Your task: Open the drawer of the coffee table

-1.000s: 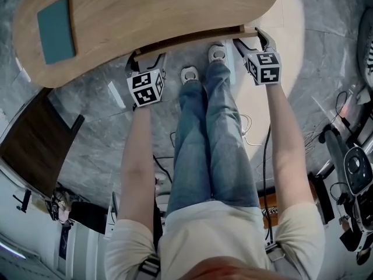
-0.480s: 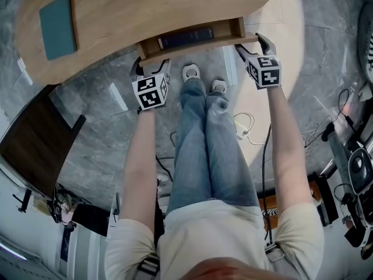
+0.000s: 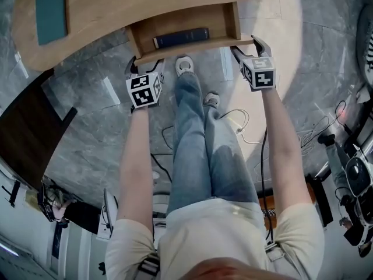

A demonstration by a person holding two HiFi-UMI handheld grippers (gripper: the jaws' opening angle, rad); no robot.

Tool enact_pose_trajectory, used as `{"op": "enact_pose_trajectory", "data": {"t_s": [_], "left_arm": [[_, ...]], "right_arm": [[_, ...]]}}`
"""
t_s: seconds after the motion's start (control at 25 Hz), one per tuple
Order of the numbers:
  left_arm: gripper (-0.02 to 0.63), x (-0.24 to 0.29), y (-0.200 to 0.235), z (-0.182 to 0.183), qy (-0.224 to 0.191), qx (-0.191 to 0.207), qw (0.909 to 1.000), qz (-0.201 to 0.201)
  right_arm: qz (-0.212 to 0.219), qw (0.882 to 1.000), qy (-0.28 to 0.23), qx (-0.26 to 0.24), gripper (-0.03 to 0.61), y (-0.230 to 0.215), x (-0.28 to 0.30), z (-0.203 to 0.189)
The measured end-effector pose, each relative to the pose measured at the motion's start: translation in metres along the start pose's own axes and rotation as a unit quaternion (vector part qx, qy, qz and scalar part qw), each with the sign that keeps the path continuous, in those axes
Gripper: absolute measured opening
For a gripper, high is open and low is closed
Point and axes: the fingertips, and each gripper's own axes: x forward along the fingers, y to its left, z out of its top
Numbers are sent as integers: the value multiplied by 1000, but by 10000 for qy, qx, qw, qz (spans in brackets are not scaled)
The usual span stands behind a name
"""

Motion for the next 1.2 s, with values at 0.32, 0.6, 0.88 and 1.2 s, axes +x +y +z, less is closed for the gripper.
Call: {"op": "enact_pose_trajectory", "data": {"t_s": [0.32, 0.6, 0.88, 1.2], "left_arm": [[414, -8, -9, -40, 191, -59, 9998, 4], [414, -6, -13, -64, 274, -45, 9996, 32], [413, 6, -10, -78, 381, -1, 9992, 80], [411, 16, -8, -80, 366, 50, 9992, 126]], "right_arm": [[15, 10000, 80, 19, 341, 10, -7, -38], [16, 9999, 112, 30, 337, 14, -8, -63], [-51, 9998, 176, 69, 337, 15, 5, -77], [-102, 9999, 98, 26, 340, 11, 15, -81]]}}
